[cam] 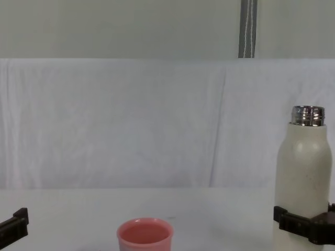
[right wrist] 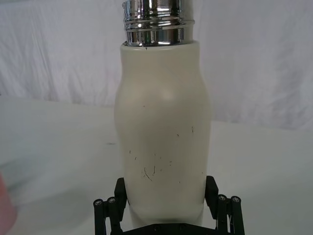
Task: Grasp the thermos with one hand and pour water into the cup lid.
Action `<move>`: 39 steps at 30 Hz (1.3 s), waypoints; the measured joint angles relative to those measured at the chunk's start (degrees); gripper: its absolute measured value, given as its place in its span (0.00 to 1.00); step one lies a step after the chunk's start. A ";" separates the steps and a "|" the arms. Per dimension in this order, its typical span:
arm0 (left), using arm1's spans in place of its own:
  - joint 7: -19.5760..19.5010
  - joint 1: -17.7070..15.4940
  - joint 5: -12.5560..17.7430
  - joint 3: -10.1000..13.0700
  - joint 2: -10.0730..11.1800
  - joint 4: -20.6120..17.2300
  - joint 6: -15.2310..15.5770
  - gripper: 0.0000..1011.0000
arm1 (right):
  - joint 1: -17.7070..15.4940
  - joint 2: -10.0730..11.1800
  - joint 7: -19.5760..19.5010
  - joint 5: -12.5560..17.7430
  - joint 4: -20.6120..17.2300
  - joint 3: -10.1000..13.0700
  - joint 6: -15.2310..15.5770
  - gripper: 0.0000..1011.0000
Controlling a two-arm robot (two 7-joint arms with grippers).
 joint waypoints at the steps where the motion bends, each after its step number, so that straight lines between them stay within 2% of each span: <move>1: 0.00 0.00 0.00 0.00 0.00 0.00 0.00 0.99 | 0.00 0.00 -0.01 0.00 0.00 0.00 0.00 0.99; 21: 0.00 0.00 0.00 0.00 0.00 0.00 0.00 0.99 | -0.68 0.60 0.58 0.44 -0.08 0.23 -0.10 0.99; 39: 0.00 0.00 0.00 0.00 0.00 0.00 0.00 0.99 | -1.38 1.36 1.73 0.64 0.36 -0.62 -0.37 0.99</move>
